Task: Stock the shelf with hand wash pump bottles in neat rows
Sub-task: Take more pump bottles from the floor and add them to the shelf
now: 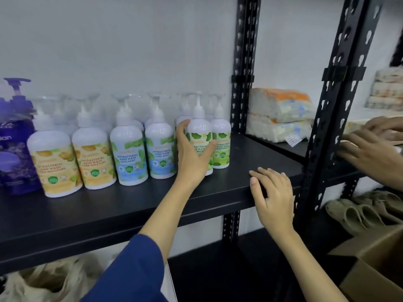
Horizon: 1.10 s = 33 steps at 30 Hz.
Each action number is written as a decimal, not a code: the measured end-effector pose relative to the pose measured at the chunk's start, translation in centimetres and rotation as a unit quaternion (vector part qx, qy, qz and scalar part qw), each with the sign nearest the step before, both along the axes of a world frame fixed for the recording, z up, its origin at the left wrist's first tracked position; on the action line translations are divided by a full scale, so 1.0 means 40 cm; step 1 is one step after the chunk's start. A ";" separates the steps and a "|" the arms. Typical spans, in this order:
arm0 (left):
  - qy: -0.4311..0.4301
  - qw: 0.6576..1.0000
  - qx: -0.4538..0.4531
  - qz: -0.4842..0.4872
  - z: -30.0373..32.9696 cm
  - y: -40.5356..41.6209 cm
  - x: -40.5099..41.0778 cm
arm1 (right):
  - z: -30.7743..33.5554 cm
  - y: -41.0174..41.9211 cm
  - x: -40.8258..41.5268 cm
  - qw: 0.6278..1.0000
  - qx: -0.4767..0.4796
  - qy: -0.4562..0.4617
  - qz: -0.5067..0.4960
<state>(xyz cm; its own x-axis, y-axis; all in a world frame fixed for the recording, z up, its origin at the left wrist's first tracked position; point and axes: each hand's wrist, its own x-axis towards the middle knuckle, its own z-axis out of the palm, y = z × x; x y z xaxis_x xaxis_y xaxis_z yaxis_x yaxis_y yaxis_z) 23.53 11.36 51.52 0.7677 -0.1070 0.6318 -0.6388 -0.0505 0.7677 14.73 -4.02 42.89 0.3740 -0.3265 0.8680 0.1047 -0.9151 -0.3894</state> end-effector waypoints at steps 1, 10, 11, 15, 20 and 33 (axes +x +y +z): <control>0.003 1.000 0.004 0.003 -0.002 -0.001 0.004 | -0.003 -0.001 0.004 1.000 0.001 -0.009 0.001; 0.003 0.995 0.102 -0.019 -0.015 0.028 0.001 | -0.019 -0.003 0.021 0.999 -0.006 -0.052 0.004; 0.005 0.994 0.105 -0.024 -0.013 0.032 -0.004 | -0.021 -0.004 0.023 0.998 -0.007 -0.056 0.003; 0.004 0.988 0.152 0.000 -0.013 0.048 -0.018 | -0.028 -0.005 0.033 0.997 -0.010 -0.075 0.002; 0.010 0.985 0.171 0.013 -0.011 0.042 -0.011 | -0.031 -0.004 0.042 0.996 -0.006 -0.088 -0.001; 0.018 0.984 0.174 0.021 -0.006 0.039 0.029 | -0.032 0.000 0.043 0.996 0.004 -0.087 0.006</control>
